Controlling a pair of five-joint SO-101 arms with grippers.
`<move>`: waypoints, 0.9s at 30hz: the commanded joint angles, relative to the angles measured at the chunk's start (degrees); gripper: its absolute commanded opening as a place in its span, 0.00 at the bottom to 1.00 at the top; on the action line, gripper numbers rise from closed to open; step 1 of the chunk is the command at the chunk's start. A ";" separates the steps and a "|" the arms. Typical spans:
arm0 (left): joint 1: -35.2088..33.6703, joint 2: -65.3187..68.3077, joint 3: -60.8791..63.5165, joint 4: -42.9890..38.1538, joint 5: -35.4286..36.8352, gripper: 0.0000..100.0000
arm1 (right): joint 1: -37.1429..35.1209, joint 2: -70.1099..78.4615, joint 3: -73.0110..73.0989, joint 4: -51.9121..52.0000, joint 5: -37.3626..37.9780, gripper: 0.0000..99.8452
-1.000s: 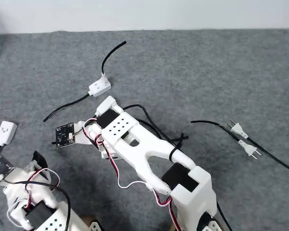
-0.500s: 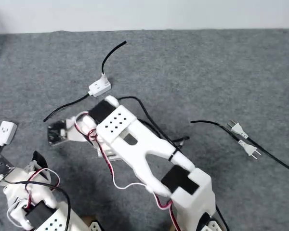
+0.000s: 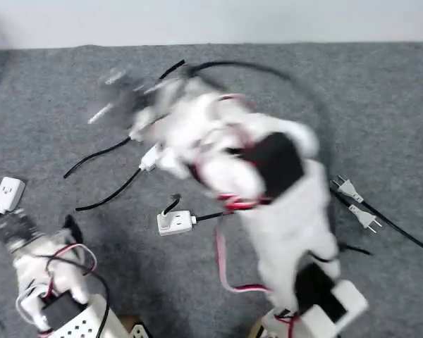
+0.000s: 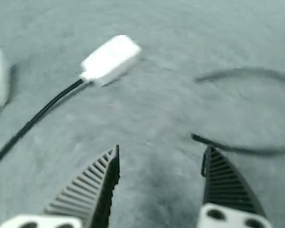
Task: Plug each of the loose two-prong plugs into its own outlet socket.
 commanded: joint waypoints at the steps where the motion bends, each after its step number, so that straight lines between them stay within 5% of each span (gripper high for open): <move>1: 14.15 -0.79 -1.19 -1.32 -14.15 0.27 | 9.98 -6.11 5.80 2.42 -7.56 0.32; 8: 38.07 -0.79 -6.81 7.03 -25.93 0.27 | 29.76 -8.40 33.14 -0.31 -11.87 0.32; 13: 50.64 -0.70 -10.24 10.99 -31.12 0.27 | 34.15 -9.54 56.53 -14.90 -15.30 0.32; 18: 56.18 -0.70 -7.69 11.78 -34.81 0.27 | 31.52 -9.98 72.97 -31.34 -21.63 0.32; 27: 56.97 -0.70 -2.07 4.75 -47.74 0.27 | 30.11 -9.36 83.52 -42.42 -21.71 0.32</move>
